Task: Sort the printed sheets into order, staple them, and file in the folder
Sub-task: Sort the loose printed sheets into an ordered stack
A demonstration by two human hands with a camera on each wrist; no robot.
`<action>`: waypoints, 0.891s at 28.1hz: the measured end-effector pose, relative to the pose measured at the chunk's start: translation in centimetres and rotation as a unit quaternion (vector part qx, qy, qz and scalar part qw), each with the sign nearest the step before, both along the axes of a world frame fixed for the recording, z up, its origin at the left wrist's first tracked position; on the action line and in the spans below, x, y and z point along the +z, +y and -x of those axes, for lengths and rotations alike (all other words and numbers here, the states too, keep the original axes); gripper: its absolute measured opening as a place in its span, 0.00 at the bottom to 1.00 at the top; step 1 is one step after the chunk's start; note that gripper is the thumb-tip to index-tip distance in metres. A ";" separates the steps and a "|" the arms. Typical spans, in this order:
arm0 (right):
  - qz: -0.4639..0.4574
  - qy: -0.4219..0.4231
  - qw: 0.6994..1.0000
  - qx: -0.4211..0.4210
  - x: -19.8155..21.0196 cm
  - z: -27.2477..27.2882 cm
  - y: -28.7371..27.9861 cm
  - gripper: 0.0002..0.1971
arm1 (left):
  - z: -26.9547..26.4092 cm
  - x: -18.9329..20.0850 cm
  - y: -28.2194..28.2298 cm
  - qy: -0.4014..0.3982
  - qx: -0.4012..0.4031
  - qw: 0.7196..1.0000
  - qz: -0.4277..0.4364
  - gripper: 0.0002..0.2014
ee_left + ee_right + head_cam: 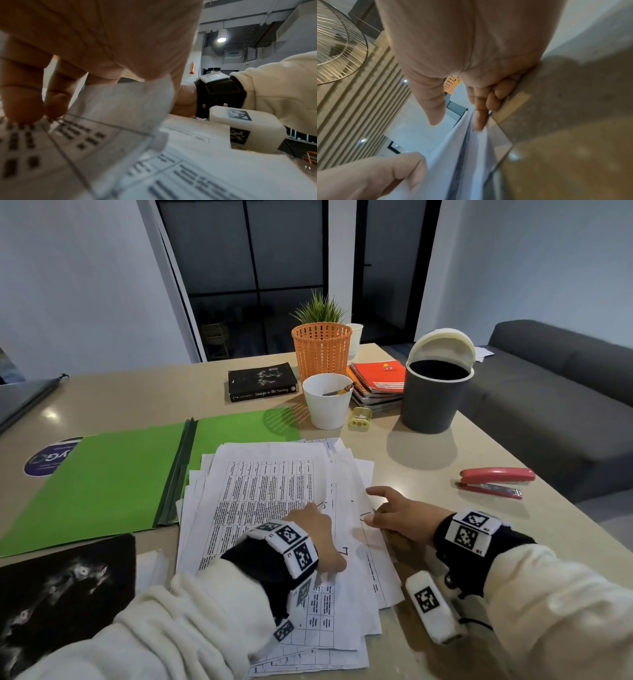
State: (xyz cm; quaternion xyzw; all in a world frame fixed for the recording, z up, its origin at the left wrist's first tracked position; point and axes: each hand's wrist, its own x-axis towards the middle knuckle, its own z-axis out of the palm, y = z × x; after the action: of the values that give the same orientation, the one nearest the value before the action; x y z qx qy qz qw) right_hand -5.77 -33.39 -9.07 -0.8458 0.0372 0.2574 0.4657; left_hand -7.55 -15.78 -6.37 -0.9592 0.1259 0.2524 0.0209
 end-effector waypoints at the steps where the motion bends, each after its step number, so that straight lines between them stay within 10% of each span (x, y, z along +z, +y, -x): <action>1: 0.011 -0.014 1.000 -0.005 -0.1 0.1 0.0 0.30 | 0.1 0.1 0.0 0.001 0.000 1.000 0.001 0.19; 13: 0.041 -0.083 0.995 -0.032 1.4 1.4 1.4 0.01 | 1.0 0.9 1.3 0.068 0.109 0.980 0.149 0.03; 25: -0.143 0.061 0.980 -0.124 1.1 1.9 3.0 0.06 | 0.7 0.8 4.0 0.048 0.170 0.953 0.245 0.06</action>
State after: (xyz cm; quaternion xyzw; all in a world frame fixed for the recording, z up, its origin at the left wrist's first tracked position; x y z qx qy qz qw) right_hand -7.66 -30.38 -7.97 -0.7420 0.1329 0.2521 0.6068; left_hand -8.26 -11.81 -5.57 -0.9290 0.0201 0.2593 -0.2635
